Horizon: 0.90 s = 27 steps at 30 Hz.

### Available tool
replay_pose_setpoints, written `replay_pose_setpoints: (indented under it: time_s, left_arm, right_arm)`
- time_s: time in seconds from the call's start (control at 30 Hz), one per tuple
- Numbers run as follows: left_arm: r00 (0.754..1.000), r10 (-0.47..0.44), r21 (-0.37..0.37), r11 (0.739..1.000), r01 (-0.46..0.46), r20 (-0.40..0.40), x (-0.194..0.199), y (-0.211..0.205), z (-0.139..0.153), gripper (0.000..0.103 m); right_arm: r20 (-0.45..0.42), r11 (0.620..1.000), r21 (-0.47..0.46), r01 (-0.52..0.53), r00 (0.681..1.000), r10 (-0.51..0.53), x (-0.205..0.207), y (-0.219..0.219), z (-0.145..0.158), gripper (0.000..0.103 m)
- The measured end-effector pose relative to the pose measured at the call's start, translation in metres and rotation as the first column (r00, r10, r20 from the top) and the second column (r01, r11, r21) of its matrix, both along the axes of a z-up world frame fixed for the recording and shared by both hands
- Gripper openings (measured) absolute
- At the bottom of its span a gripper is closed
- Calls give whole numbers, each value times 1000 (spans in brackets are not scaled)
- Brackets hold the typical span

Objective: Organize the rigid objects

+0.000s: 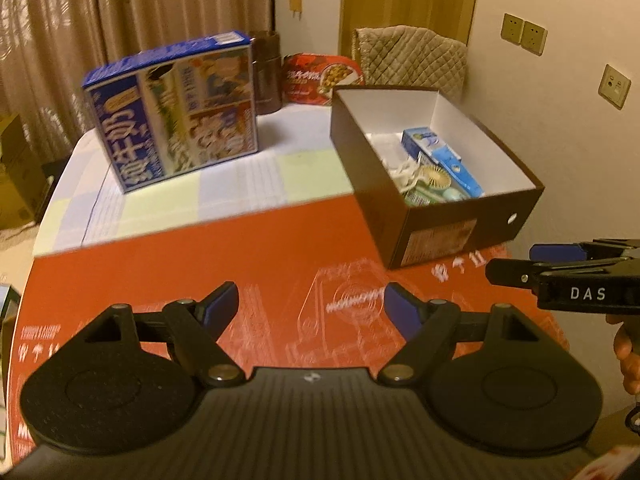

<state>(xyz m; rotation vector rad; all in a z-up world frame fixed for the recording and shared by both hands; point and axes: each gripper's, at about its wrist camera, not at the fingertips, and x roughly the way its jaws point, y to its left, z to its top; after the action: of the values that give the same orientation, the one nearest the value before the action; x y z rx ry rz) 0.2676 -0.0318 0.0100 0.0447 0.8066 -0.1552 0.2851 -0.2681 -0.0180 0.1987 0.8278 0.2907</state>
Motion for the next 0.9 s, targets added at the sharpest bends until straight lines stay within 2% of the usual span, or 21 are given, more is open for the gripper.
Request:
replay_pose_setpoints:
  time_s: [0.4,0.9]
  left_arm:
    - [998,54,-14,998,-54,-24,-71,40,-4,75]
    - [996,79,-13,997,-79,-36,-121,58,-10,75]
  right_arm:
    - [-9,999,-5,-50,999,49,-63,42,1,67]
    - [-3,995,3,-104,995,104,-110,71,2,67]
